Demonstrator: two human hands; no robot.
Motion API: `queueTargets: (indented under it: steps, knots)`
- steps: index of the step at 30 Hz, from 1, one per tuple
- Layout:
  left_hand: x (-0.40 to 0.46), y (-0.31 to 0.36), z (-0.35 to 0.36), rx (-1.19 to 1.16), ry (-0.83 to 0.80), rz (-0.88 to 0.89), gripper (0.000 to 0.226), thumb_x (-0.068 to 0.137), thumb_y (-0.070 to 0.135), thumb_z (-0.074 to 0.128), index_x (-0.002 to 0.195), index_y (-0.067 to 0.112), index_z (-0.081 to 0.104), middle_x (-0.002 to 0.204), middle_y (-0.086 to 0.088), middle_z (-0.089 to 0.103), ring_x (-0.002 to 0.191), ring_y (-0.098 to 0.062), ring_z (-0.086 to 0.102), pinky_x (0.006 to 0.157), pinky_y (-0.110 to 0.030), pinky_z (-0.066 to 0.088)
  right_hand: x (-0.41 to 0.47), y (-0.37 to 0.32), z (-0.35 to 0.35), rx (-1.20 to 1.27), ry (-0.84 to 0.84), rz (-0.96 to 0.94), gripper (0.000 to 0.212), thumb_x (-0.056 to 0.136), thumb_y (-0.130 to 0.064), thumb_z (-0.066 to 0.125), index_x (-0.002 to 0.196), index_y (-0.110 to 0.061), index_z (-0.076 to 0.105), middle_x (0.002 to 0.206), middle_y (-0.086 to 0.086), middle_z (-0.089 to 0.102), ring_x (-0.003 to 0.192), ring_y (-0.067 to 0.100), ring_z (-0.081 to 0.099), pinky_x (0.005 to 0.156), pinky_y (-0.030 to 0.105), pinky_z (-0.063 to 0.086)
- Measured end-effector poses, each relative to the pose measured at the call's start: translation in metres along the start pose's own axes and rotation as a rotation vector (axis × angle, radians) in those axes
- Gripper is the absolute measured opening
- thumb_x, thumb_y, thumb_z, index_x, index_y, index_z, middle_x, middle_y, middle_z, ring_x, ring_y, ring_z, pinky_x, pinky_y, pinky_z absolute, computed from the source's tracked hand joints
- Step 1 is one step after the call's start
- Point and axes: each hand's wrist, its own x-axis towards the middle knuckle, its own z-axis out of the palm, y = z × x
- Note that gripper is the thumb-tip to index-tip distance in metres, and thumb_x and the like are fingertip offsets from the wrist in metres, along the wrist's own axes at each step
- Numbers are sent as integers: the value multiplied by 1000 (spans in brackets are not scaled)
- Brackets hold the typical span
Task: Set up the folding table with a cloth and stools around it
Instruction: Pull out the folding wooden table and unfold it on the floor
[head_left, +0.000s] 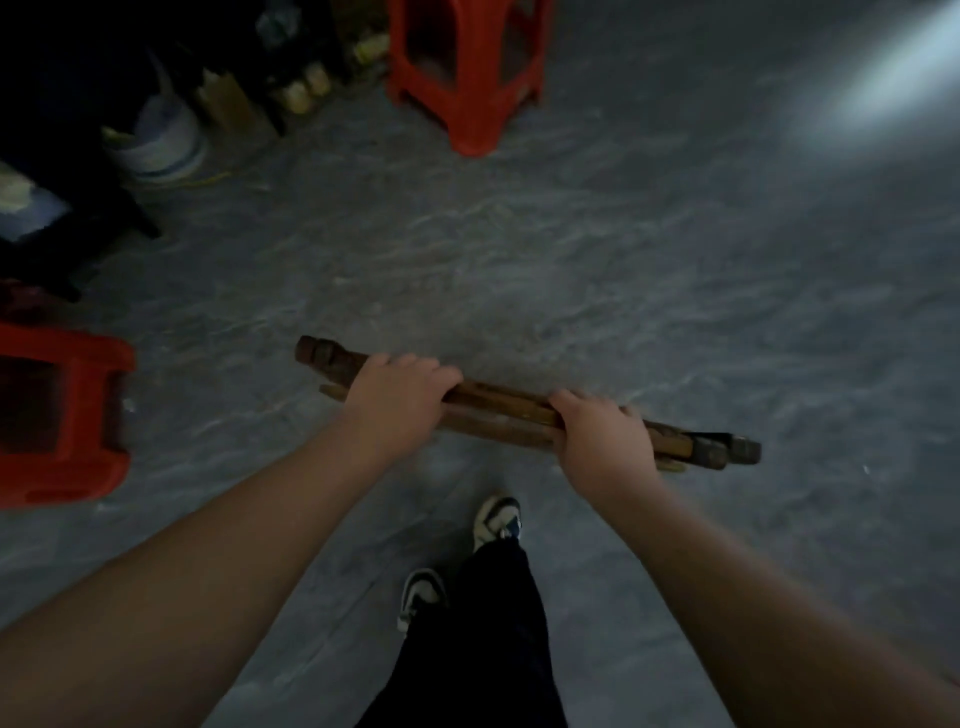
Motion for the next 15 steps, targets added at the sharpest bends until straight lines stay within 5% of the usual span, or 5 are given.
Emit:
queueTargets:
  steps: [15]
  knots:
    - [31, 303, 75, 166, 66, 564, 18, 84, 22, 61, 98, 32, 55, 95, 8, 59, 99, -21, 57, 90, -39, 35, -237, 200, 76, 413, 52, 611, 18, 89, -23, 54, 92, -40, 50, 86, -14, 54, 81, 11, 56, 78, 45, 52]
